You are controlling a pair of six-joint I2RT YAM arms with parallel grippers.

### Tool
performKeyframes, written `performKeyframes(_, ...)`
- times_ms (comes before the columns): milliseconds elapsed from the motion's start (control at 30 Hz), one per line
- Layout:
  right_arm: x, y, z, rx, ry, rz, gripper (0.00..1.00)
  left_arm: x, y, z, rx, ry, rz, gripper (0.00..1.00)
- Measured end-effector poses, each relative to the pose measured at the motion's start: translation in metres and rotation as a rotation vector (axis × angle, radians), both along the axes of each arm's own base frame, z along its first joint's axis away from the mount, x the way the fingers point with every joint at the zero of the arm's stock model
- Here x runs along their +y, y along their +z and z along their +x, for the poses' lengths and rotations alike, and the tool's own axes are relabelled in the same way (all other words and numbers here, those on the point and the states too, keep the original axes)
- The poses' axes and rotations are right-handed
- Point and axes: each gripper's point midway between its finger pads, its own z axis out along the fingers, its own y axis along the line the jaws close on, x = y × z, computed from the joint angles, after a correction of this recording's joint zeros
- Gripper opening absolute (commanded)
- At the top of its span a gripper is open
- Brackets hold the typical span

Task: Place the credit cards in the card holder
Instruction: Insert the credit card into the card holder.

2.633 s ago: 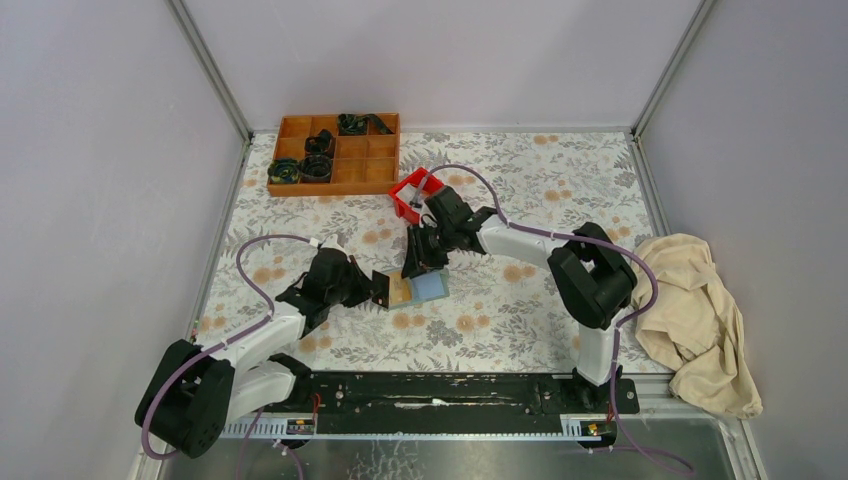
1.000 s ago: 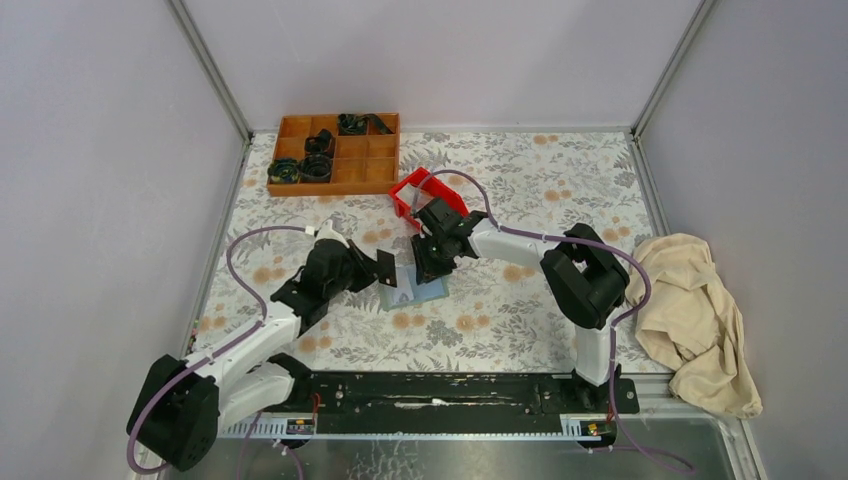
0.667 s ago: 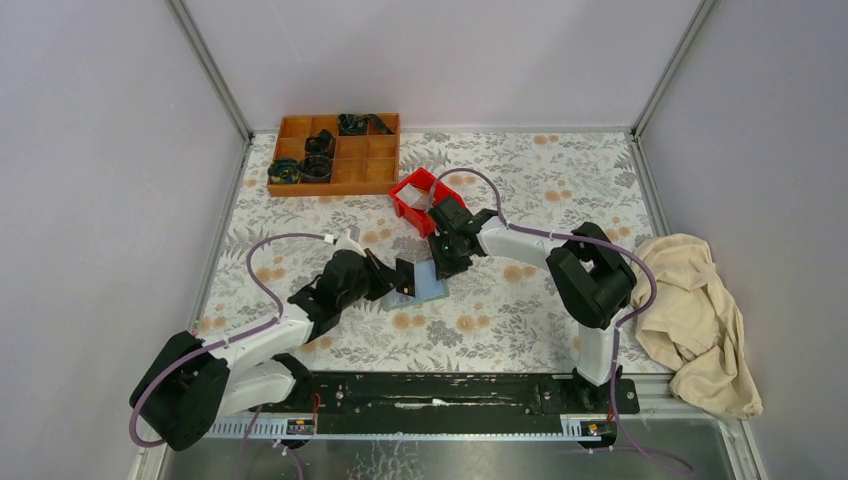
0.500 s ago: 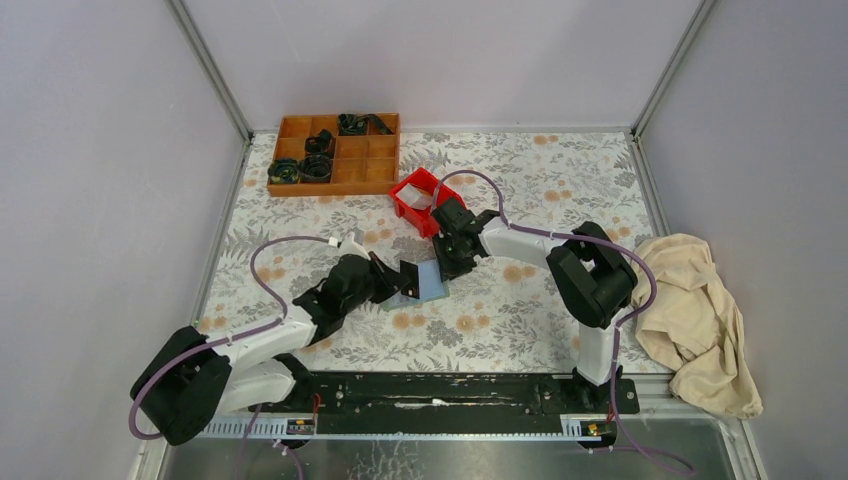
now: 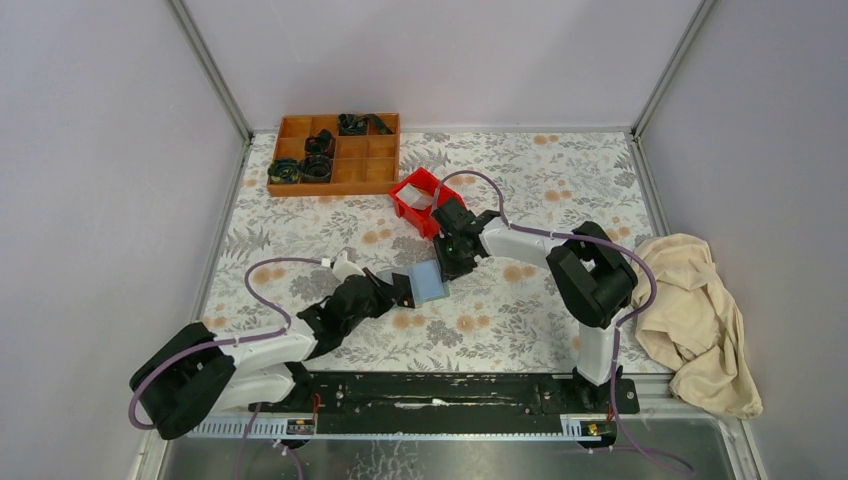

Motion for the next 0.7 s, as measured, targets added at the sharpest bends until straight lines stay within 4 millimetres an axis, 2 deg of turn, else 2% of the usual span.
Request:
performKeyframes(233,0.0,0.0,-0.001,0.007,0.001,0.008,0.3,-0.005,-0.011,0.002,0.003,0.023,-0.021,0.0)
performKeyframes(700,0.0,-0.001,-0.002,0.003,0.002,0.024,0.3,-0.016,-0.012,0.01,-0.022,0.031,-0.063,0.0)
